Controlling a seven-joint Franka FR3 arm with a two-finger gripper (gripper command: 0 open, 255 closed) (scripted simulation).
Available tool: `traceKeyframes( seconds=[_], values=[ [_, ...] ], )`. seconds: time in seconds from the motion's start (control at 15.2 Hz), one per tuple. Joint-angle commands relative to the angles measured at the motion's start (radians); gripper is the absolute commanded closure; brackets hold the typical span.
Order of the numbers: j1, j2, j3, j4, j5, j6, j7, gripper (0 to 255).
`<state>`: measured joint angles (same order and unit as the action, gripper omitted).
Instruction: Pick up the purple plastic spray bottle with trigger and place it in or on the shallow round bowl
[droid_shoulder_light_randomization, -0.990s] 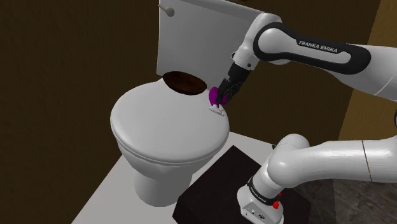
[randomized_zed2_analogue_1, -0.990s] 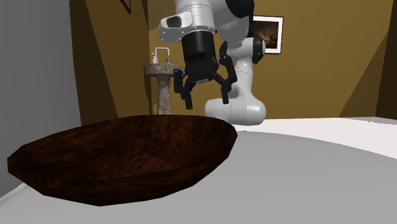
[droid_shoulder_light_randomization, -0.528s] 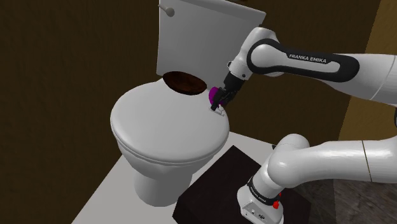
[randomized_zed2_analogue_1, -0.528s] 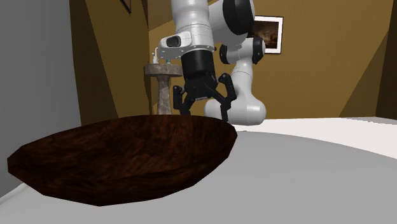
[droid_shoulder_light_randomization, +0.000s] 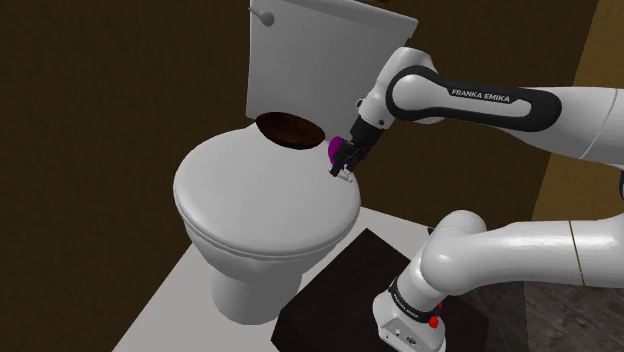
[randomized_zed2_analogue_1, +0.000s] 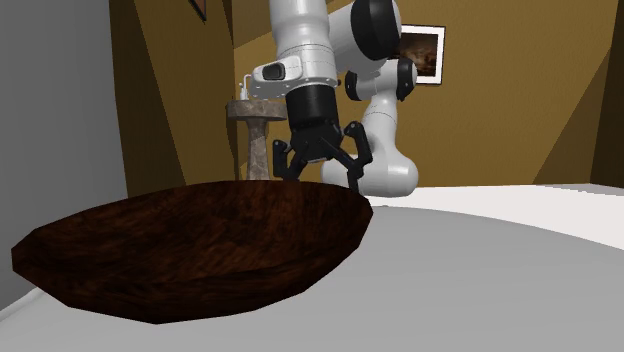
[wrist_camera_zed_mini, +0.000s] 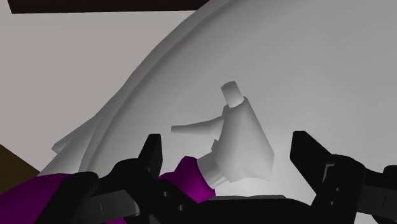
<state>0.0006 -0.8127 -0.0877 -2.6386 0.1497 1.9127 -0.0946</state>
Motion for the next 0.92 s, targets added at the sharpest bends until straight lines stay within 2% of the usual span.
traceKeyframes(
  seconds=[0.0,0.59,0.86],
  values=[
    [0.0,0.0,0.0,0.0,0.0,0.0,0.0,255],
    [0.0,0.0,0.0,0.0,0.0,0.0,0.0,255],
    [0.0,-0.002,0.001,0.052,-0.002,-0.053,0.01,255]
  ],
)
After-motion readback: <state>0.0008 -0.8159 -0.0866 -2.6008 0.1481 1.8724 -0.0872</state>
